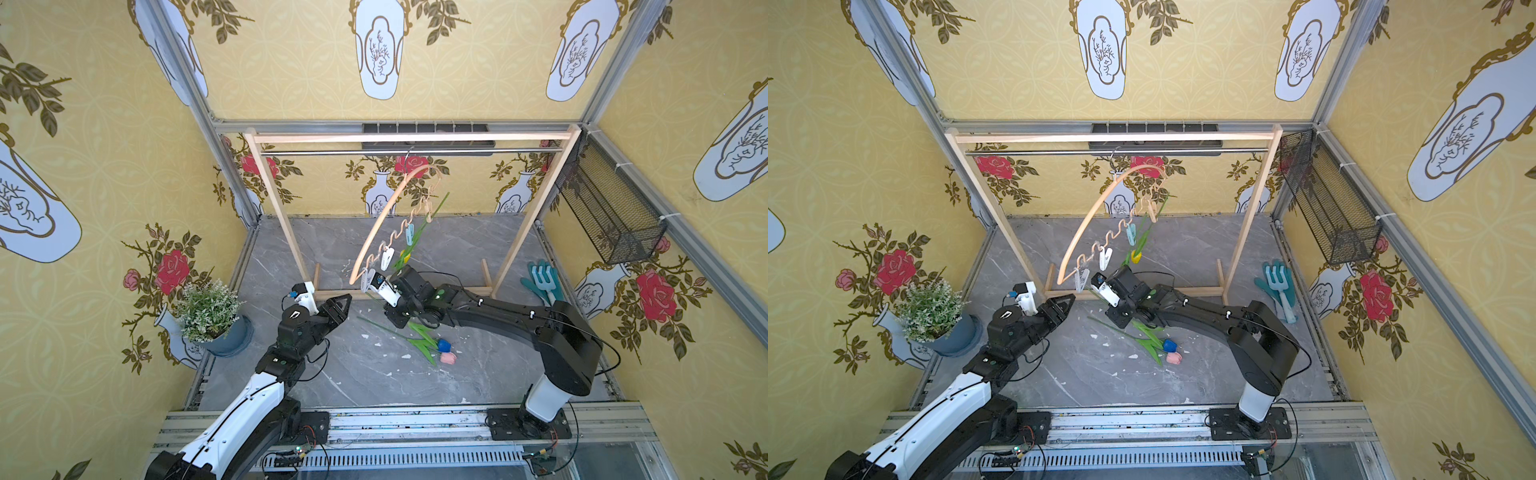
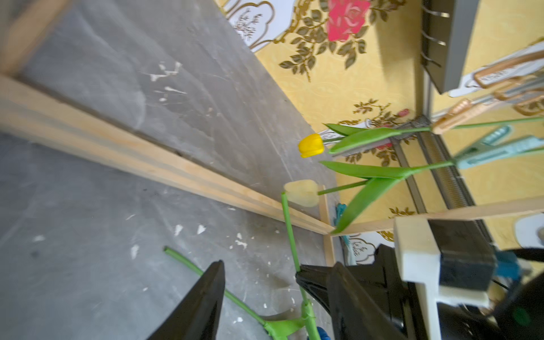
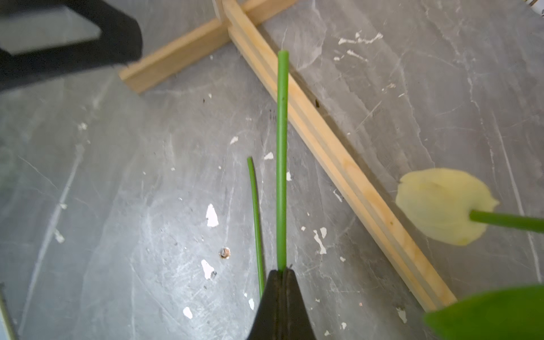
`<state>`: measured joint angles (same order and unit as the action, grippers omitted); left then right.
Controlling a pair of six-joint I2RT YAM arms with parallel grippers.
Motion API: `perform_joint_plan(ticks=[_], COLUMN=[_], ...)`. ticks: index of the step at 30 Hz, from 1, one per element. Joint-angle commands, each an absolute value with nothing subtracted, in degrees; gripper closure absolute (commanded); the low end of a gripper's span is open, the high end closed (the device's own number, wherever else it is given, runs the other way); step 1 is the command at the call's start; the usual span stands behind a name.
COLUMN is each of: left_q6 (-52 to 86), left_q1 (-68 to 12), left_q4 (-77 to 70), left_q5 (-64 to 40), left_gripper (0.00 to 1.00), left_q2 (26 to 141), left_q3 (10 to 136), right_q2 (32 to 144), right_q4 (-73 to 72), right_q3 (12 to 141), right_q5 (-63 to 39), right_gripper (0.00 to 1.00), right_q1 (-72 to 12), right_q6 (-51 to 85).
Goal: Dry the flowers on a clothes hanger
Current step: Pick up the flower at the center of the board.
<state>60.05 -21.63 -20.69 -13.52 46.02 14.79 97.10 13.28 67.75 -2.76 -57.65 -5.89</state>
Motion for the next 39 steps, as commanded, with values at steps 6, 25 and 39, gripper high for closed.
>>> perform_joint_plan(ticks=[6, 25, 39], left_q6=[58.96, 58.71, 60.56], left_q1=[-23.52, -23.75, -23.67], left_q4=[-38.23, -38.58, -38.52], left_q5=[-20.74, -18.62, -18.82], left_gripper=[0.46, 0.75, 1.00], left_q2=[52.46, 57.86, 59.69], left_q3=[13.67, 15.93, 18.93], right_q2=[96.43, 95.43, 85.04], right_q4=[8.55, 6.09, -3.99], right_q3=[70.65, 69.38, 56.37], right_q5=[-8.69, -10.46, -11.44], right_gripper=[1.00, 1.00, 0.43], right_q1=[-57.91, -59.33, -56.56], right_q6=[-2.20, 0.00, 14.12])
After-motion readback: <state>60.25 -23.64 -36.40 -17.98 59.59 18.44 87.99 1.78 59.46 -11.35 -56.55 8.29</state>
